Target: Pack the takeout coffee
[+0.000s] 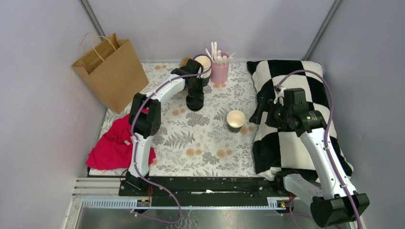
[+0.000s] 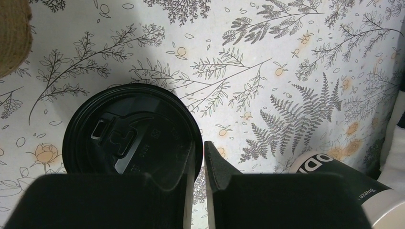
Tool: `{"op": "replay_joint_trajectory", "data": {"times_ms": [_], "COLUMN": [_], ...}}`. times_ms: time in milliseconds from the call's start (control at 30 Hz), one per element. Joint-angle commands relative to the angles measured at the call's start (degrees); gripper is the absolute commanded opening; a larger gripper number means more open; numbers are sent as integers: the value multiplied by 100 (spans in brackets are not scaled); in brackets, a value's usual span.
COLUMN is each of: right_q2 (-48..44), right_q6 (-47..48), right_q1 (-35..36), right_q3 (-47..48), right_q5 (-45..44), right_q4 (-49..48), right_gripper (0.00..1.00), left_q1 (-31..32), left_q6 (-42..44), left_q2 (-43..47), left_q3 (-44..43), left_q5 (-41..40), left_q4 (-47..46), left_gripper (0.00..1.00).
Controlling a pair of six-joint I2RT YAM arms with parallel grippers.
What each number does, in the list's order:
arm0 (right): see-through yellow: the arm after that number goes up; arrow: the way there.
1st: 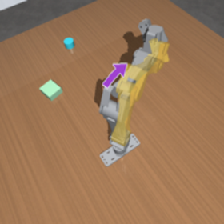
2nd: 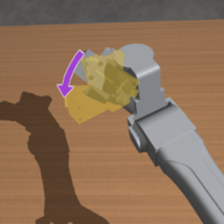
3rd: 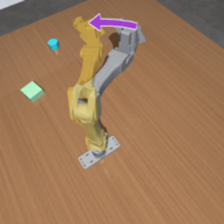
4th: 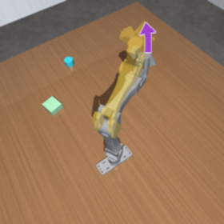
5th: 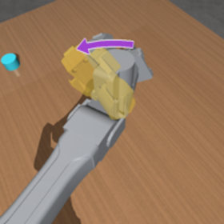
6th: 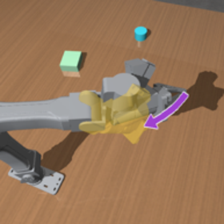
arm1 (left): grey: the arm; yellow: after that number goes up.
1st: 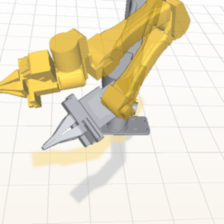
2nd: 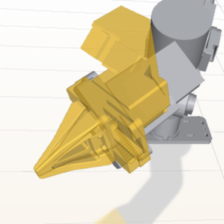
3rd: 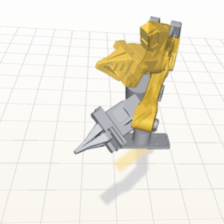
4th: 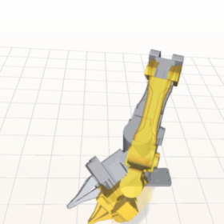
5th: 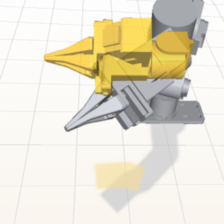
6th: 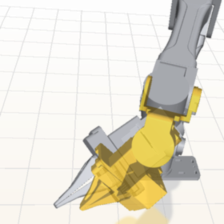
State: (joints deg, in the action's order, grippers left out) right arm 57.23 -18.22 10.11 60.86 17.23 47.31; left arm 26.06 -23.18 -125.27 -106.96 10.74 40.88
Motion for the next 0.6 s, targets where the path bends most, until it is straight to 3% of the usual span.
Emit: {"op": "replay_joint_trajectory", "data": {"times_ms": [0,233,567], "right_q2": [-6,16,16], "right_q6": [29,29,21], "right_q1": [31,35,34], "right_q3": [22,40,22], "right_q5": [109,111,113], "right_q4": [-73,-73,-82], "right_gripper": [100,100,100], "left_q1": [-14,-18,-32], "left_q6": [-10,59,50], "left_q2": [-41,-83,-94], "left_q3": [-185,-151,-360], "left_q5": [61,-7,-99], "left_q4": [-42,-1,117], "left_gripper": [15,17,3]}}
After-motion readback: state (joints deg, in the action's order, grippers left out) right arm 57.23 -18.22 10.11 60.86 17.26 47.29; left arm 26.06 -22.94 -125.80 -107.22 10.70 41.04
